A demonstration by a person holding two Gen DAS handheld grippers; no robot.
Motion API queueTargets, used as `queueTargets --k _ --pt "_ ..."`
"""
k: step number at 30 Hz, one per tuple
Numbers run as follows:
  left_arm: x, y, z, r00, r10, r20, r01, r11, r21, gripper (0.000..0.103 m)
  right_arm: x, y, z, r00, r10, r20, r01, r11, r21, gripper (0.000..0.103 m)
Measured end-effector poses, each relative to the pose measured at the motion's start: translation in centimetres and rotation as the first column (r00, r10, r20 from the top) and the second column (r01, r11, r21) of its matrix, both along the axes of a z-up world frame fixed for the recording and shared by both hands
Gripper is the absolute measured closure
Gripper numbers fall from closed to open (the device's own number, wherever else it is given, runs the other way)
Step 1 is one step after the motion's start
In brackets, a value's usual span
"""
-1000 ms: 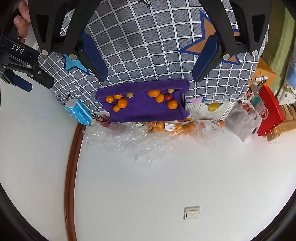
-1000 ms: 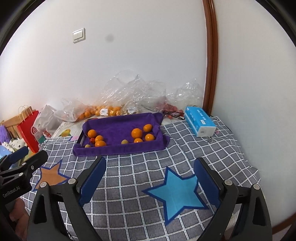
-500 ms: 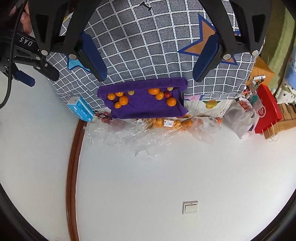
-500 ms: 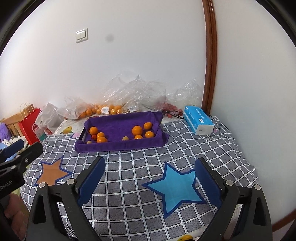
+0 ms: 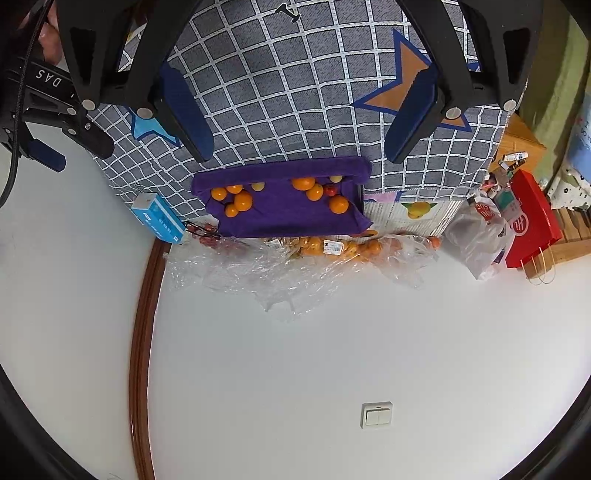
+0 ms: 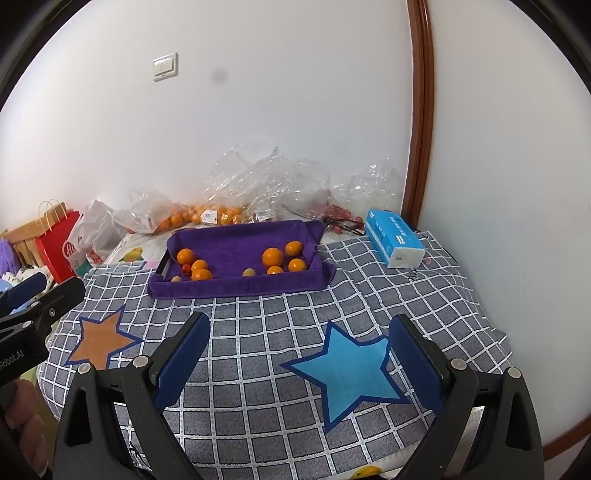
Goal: Organize fruits
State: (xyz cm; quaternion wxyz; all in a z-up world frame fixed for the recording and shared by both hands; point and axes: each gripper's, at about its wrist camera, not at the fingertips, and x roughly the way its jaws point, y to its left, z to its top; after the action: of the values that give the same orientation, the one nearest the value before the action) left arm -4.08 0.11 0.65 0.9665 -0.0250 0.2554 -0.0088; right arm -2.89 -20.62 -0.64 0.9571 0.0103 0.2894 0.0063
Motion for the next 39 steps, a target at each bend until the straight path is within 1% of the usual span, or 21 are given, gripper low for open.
queueTargets --k 39 --pt "-0.21 0.12 0.36 1.000 0.016 0.001 -0.016 1.000 -0.010 0.009 -0.06 0.35 0.07 1.000 0.007 0.002 -0.007 1.000 -0.006 0.006"
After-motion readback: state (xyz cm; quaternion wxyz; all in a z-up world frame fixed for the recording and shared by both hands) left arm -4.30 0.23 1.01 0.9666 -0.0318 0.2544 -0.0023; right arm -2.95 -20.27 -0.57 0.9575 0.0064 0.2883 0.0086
